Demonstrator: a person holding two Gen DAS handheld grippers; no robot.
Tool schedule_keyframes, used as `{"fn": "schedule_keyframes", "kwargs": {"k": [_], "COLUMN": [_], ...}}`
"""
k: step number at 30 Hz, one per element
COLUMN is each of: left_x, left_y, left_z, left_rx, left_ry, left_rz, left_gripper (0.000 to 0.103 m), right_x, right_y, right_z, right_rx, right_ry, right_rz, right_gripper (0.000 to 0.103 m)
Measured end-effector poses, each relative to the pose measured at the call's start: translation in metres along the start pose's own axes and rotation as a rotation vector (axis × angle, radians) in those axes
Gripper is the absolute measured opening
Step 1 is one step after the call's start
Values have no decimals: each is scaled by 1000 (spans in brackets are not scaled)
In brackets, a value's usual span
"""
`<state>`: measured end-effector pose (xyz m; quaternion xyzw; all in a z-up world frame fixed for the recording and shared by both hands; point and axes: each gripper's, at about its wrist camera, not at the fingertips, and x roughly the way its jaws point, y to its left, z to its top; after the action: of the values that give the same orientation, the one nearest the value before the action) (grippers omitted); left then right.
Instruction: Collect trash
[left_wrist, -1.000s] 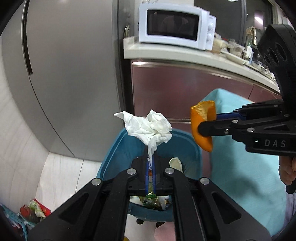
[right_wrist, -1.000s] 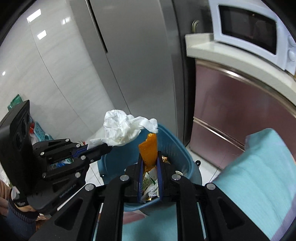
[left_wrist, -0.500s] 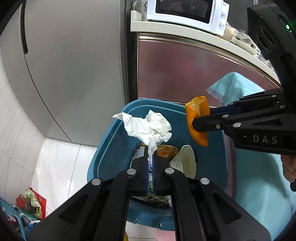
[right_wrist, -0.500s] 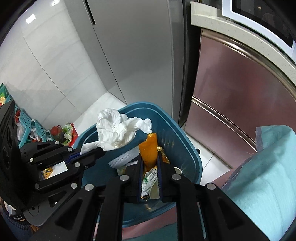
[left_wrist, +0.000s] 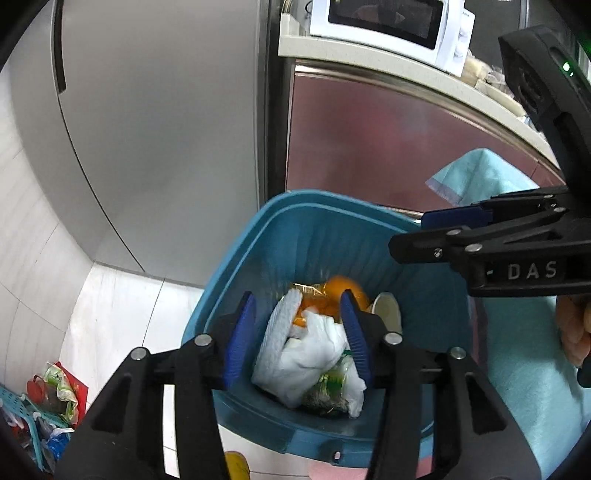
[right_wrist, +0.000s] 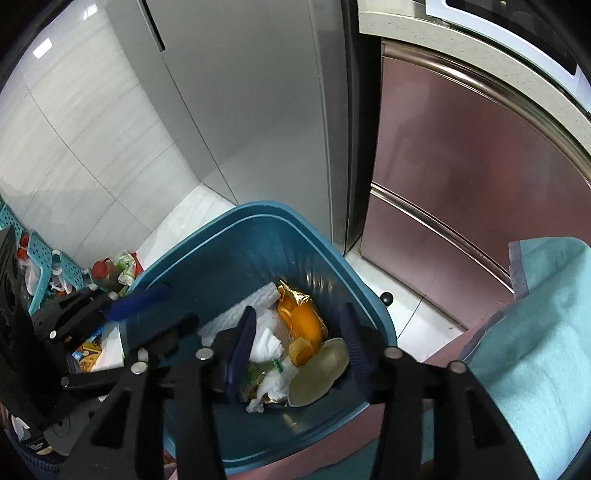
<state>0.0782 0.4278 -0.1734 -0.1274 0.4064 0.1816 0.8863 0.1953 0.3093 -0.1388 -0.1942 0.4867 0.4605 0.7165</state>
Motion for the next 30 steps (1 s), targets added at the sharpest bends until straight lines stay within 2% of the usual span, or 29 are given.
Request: {"fn": "schedule_keyframes", "kwargs": {"k": [2,3,4,6,8,9,12,16,19,24,30], "left_x": [-6,-9,-13,-24,-37,-43,-66,-92,-111,-135,-151], "left_y": [-1,0,1,2,2,2,-5,-20,-37,-90,-160], "left_z": [3,4,5,7,9,11,17,24,28,27,20], "left_rx": [-9,-18,-27,-54,-69,-77,-93,-78,-78,-13,58], "left_ry": [-15,-23,-31,-68,-96,-113,-171,-231,-270,-316,-327], "left_rz": [3,6,15,35,44,56,56,77,66,7,-51], "left_gripper": [47,54,72,87,94,97,97,98,98,98,98], "right_x": [-4,-7,-9,-19,-33,-42,-69,-101,-131,-182,-229], "right_y": [0,0,-1,-3,-6,-8,-15,-24,-33,-56,-84], "right_z": [-1,-2,-2,-6,-10,-14,-23,-35,-52,-93,-154], "right_rx": [0,0,-1,2,2,5,20,26,34,89,161], "right_ry": [-10,-19,-28,-61,-105,-133,-210,-286,-352,-469,-542], "right_rz": [-3,1,2,-6,-21,-44,-97,-148,-191,-284,-416], "right_gripper": [46,47,49,73,80,88,96,96,96,96,96]}}
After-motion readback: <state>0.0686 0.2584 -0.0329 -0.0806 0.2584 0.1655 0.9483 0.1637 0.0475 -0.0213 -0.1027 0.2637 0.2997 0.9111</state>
